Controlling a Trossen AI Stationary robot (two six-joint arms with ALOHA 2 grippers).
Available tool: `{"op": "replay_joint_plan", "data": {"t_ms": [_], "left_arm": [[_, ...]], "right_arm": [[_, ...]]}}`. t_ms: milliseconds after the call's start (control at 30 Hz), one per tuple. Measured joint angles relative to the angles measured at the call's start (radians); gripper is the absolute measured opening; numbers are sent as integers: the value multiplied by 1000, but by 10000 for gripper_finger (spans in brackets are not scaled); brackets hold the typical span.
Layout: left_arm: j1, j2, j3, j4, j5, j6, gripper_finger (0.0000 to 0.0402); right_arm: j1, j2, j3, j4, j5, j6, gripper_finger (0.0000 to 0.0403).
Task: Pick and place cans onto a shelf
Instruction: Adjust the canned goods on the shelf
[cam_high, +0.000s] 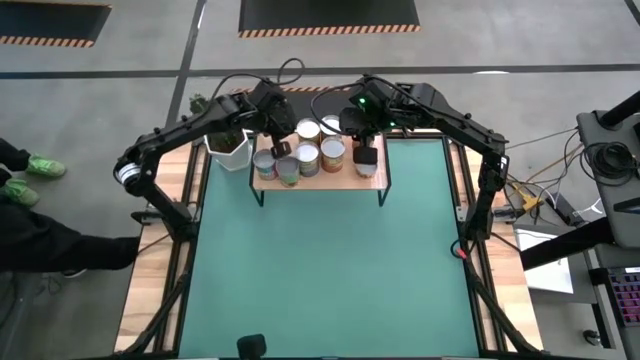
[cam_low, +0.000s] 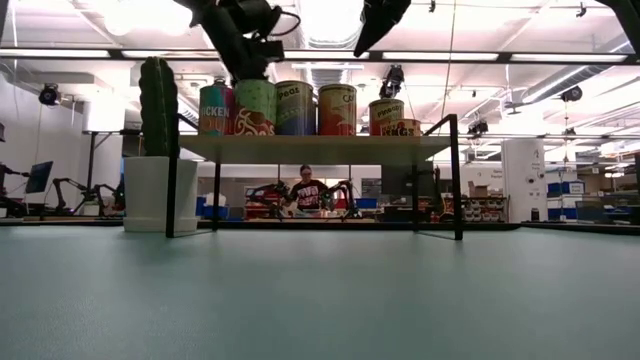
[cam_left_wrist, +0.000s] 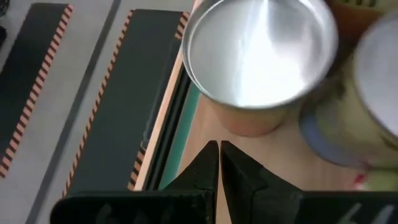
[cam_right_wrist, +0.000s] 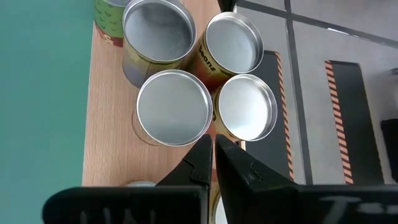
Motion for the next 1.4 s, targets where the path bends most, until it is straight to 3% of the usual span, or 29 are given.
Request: {"op": "replay_joint_plan", "data": {"t_ms": [267,467,633,833,1033,1233,1400], "left_arm": [[-58,-153,-1,-71,0,-63,0],[-202,-263,-61,-137,2,-130,0],[-350,-352,-84,-237,-114,-220,0],[-460,-395,-100,-372,-136,-338,0],[-468,-399,-226,-369,-148,-344,0],[-466,-373,-316,-293,-391,-331,0],[-461,-335,-314,-232,-486,-292,0]], "right_arm": [[6,0,-18,26,-7,6,9],[33,0,-54,112,-52,-28,9],[49,0,-75,145,-52,-50,9],[48,0,-79,143,-51,-47,9],[48,0,-81,143,-52,-46,9],[48,0,-82,143,-52,-38,9],[48,0,-82,143,-52,-36,9]]}}
